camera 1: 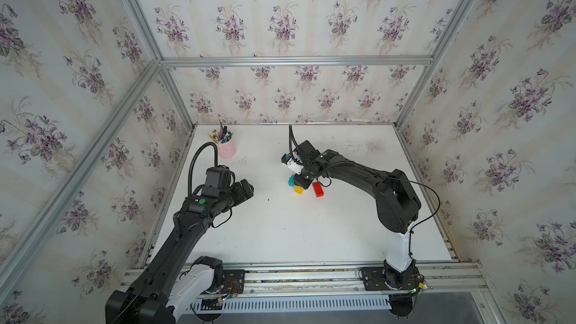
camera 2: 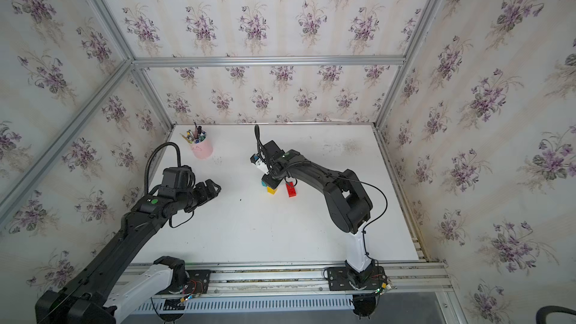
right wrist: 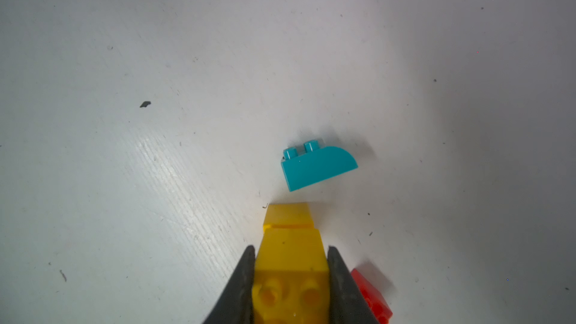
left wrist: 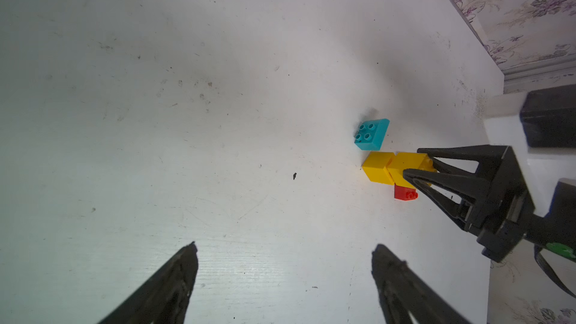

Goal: Assemble the letter r with lego
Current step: Assemble the lego brick with the lego brick.

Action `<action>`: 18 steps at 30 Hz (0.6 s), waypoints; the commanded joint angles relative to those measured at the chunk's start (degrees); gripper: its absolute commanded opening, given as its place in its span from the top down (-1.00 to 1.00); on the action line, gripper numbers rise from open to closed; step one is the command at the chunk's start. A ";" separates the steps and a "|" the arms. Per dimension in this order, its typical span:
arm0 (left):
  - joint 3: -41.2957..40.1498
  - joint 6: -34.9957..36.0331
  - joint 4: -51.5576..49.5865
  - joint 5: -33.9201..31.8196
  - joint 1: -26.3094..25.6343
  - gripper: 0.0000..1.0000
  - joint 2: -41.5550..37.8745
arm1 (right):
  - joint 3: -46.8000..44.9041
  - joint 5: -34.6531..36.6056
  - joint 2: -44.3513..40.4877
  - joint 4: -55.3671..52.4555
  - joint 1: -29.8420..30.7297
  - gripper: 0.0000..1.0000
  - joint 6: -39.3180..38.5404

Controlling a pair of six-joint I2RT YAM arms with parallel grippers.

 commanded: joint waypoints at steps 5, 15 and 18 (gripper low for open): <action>-0.20 -0.26 -0.14 -0.38 0.05 -0.79 -0.11 | -0.12 0.66 1.03 -0.45 0.01 0.67 -0.73; -0.60 -0.38 -0.13 -0.47 0.09 -0.79 -0.15 | -0.91 0.86 0.26 -1.20 -0.01 0.66 -0.42; -0.64 -0.38 -0.05 -0.47 0.05 -0.79 -0.15 | -1.21 1.65 -0.16 -1.13 0.01 0.66 -0.07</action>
